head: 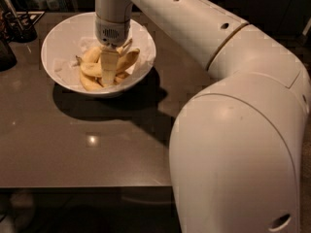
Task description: Pick banana from white bowl
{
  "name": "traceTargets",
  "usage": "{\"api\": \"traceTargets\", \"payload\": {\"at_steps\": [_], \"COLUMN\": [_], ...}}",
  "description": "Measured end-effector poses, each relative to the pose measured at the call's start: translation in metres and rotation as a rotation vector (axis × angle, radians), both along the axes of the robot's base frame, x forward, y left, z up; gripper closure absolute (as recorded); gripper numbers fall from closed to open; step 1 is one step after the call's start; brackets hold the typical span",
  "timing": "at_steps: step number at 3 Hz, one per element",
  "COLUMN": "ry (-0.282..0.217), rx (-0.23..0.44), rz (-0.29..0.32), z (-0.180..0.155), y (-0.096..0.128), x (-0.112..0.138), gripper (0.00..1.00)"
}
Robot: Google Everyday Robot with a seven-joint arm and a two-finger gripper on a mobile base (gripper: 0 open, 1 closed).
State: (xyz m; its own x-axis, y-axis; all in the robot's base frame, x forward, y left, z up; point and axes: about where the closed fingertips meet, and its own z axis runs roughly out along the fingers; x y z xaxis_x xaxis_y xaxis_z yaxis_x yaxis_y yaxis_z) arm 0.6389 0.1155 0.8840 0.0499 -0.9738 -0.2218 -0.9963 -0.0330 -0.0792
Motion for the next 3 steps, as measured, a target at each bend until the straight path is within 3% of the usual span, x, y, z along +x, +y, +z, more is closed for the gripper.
{"api": "traceTargets", "payload": {"at_steps": [3], "ry": [-0.009], "rx": [-0.003], "rz": [-0.002], "z": [0.0043], "y": [-0.0015], "x": [0.0005], "gripper": [1.00]}}
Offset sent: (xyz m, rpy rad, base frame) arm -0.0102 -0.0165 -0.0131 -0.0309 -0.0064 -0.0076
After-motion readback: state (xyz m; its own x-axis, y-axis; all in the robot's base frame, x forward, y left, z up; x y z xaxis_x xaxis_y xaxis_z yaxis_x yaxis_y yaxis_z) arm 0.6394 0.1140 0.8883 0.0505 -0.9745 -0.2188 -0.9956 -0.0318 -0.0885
